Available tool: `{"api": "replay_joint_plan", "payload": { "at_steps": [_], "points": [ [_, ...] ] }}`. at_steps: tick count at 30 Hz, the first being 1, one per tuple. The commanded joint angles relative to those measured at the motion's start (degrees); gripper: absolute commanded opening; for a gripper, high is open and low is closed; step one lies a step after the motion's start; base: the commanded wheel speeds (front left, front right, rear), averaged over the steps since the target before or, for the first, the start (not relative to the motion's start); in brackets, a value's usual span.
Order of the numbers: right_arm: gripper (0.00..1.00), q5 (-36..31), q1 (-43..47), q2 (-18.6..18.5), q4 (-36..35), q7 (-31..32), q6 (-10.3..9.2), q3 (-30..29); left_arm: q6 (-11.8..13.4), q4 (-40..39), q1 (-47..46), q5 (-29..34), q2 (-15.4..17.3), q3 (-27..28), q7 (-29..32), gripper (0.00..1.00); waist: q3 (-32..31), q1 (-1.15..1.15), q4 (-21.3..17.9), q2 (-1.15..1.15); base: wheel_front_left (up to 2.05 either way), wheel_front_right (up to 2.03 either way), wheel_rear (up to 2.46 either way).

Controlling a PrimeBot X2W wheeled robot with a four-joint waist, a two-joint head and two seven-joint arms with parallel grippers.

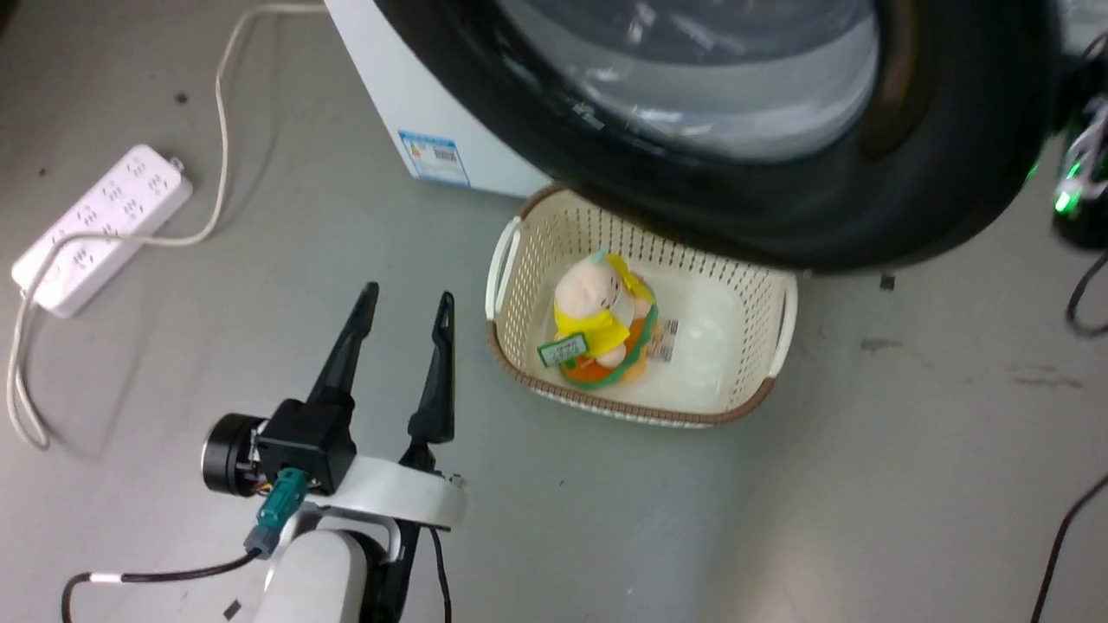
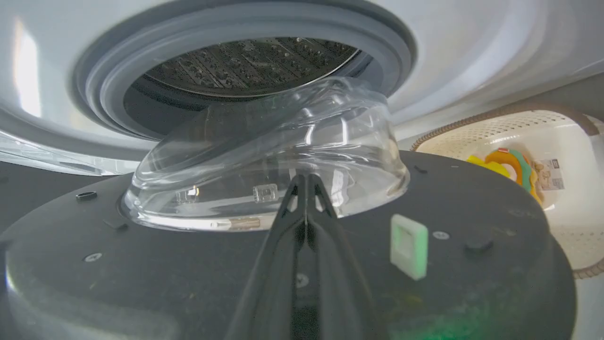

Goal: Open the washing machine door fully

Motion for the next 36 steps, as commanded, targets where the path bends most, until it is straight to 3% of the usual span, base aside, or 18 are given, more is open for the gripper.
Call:
{"api": "replay_joint_plan", "payload": {
  "at_steps": [1, 8, 14, 19, 26, 31, 36],
  "points": [
    [0.00, 0.37, 3.95, 1.58, -1.00, 1.25, 0.06, 0.65, 0.44, 0.43, 1.36, -0.31, 0.08, -0.38, -0.32, 1.00, -3.42, 0.00, -0.64, 0.00, 0.00, 0.00, 0.00],
    [0.00, 2.25, 12.78, 5.82, -5.87, 5.62, 0.06, 1.98, 0.71, 1.70, 4.05, -0.61, 0.08, -0.97, -0.32, 1.00, -8.59, 0.00, -1.30, 0.00, 0.00, 0.00, 0.00],
    [0.00, 5.23, 23.63, 10.97, -14.76, 12.50, 0.06, 4.73, 0.98, 2.88, 7.72, -0.88, 0.08, -1.00, -0.32, 1.00, -13.62, 0.00, -1.96, 0.00, 0.00, 0.00, 0.00],
    [0.00, 9.76, 29.30, 11.82, -19.59, 17.56, 0.06, 7.97, 0.79, 3.33, 9.23, -0.99, 0.08, -1.20, -0.32, 1.00, -15.51, 0.00, -1.68, 0.00, 0.00, 0.00, 0.00],
    [0.00, 27.39, 37.95, 11.88, -24.45, 19.42, 0.06, 26.33, 0.53, 3.81, 10.66, -1.24, 0.08, -1.63, -0.32, 1.00, -17.24, 0.00, -0.57, 0.00, 0.00, 0.00, 0.00],
    [0.00, 38.94, 44.51, 11.88, -31.06, 14.67, 0.06, 41.25, 0.31, 4.04, 11.39, -1.20, 0.08, -2.05, -0.32, 1.00, -17.76, 0.00, 0.43, 0.00, 0.00, 0.00, 0.00],
    [0.00, 44.68, 48.18, 11.89, -35.53, 7.83, 0.06, 51.12, 0.19, 4.58, 12.24, -2.10, 0.08, -2.21, -0.32, 1.00, -18.35, 0.00, 1.53, 0.00, 0.00, 0.00, 0.00]
  ]
}}
